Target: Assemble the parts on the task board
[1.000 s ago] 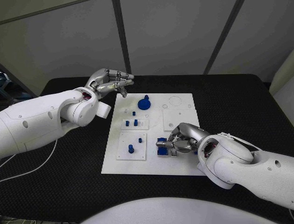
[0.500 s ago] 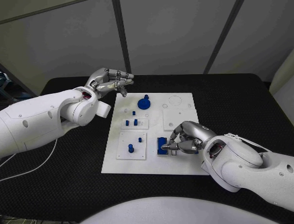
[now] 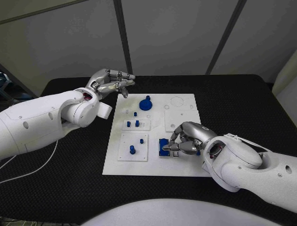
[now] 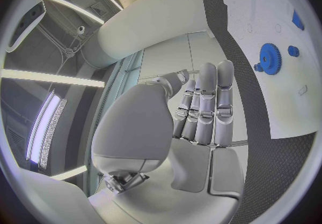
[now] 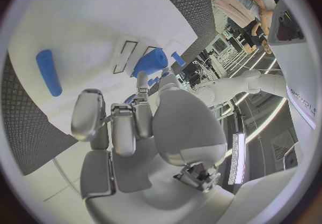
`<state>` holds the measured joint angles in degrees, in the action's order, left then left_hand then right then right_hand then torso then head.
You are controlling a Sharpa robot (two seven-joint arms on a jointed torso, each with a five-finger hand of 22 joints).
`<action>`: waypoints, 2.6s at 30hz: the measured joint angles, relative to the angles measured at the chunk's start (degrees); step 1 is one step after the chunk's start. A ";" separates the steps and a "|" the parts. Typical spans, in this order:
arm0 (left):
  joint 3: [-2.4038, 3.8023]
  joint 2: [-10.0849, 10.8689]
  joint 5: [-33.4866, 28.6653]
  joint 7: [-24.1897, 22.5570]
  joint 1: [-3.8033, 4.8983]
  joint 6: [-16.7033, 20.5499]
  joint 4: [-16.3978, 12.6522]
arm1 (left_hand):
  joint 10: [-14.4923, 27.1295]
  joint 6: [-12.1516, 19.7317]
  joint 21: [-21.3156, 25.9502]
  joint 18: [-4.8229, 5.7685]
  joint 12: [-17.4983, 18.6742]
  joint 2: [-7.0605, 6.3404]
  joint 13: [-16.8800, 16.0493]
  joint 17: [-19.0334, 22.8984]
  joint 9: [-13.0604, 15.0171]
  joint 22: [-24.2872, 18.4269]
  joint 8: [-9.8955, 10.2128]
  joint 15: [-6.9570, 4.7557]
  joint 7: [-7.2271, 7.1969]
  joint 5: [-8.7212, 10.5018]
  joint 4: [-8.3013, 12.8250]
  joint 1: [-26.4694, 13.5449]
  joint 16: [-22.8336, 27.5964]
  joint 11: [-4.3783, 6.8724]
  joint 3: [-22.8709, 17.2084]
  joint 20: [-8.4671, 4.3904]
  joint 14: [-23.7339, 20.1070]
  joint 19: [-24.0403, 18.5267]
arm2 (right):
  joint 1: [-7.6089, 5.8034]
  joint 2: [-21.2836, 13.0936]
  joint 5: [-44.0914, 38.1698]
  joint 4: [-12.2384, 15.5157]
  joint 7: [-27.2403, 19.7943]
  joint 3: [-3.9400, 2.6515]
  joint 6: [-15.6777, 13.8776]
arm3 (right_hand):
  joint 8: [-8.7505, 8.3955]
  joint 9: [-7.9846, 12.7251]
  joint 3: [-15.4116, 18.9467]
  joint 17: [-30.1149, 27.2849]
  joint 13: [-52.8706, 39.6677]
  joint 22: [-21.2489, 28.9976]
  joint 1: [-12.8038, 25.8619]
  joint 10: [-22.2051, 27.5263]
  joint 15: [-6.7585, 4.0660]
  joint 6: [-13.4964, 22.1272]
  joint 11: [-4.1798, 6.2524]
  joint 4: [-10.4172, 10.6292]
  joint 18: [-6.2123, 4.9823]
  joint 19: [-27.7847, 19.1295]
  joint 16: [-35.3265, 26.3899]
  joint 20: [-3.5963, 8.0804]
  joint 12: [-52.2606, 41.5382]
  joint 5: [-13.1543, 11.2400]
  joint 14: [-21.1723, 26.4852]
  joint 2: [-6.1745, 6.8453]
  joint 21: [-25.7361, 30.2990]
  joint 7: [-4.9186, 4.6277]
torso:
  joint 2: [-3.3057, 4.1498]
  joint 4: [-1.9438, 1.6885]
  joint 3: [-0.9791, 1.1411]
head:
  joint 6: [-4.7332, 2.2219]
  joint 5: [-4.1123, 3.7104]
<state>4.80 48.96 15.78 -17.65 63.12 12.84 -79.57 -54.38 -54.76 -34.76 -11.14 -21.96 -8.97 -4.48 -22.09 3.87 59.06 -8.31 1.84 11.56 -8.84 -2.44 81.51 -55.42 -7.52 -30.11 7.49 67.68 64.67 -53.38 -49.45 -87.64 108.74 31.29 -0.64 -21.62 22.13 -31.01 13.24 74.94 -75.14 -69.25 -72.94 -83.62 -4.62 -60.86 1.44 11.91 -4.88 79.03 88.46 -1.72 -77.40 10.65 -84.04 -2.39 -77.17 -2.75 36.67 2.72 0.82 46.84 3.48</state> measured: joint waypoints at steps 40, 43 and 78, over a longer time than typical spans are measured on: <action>-0.01 0.54 0.00 0.03 -0.01 0.00 -0.10 | 0.00 0.00 0.22 0.00 -0.23 0.00 0.04 0.12 0.00 -0.05 -0.22 0.00 0.00 0.00 0.00 0.00 0.00 0.00 0.00 0.00 0.00 0.00 | -0.04 -14.01 1.23 3.50 -4.95 -0.02 -4.21 | -8.54 2.77 1.22 -0.02 -7.33 3.72 -3.09 2.69 1.26 4.82 -2.26 0.98 0.00 -2.14 -0.77 -1.16 8.04 6.99 0.00 -0.46 2.64 -2.37 | -0.04 0.31 -0.07 | -0.57 -1.74; -0.02 0.57 0.00 0.03 -0.01 0.01 -0.13 | 0.00 0.00 0.22 0.00 -0.23 0.00 0.04 0.12 0.00 -0.05 -0.22 0.00 0.00 0.00 0.00 0.00 0.00 0.00 0.00 0.00 0.00 0.00 | -0.04 -14.65 0.78 3.54 -4.49 0.00 -3.27 | -8.82 3.08 1.41 -0.03 -7.31 3.43 -3.38 2.69 1.26 4.42 -2.26 1.17 0.00 -1.93 -0.77 -1.37 7.72 6.99 0.00 -0.66 2.64 -2.77 | -0.04 0.48 -0.01 | -0.59 -1.91; -0.01 0.56 0.00 0.00 -0.02 0.00 -0.10 | -0.01 0.00 0.22 0.00 -0.23 0.00 0.03 0.16 0.00 -0.04 -0.21 0.00 0.00 0.00 0.00 0.00 0.00 0.00 0.00 0.00 0.00 0.00 | 2.75 -9.10 -6.91 -0.49 1.08 -0.45 1.92 | -9.86 3.33 1.83 -0.04 -6.69 2.22 -5.26 2.03 1.26 1.41 -2.05 1.88 -0.01 -1.50 -0.57 -1.34 5.34 8.50 0.00 -1.94 2.11 -2.06 | -0.04 0.68 0.12 | -0.21 -2.11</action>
<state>4.79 49.52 15.78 -17.65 63.09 12.84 -79.67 -54.38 -54.77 -34.54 -11.14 -22.19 -8.97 -4.45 -21.93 3.87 59.02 -8.53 1.84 11.56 -8.84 -2.44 81.51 -55.42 -7.52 -30.11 7.49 67.69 64.67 -50.63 -58.56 -94.55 108.25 32.37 -1.08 -19.70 12.27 -27.68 15.08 74.91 -81.83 -67.02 -78.20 -81.59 -3.36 -59.45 -0.61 13.79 -4.88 77.53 87.90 -3.06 -72.06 19.15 -84.04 -4.33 -75.05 -4.81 36.63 3.40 0.94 46.63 1.36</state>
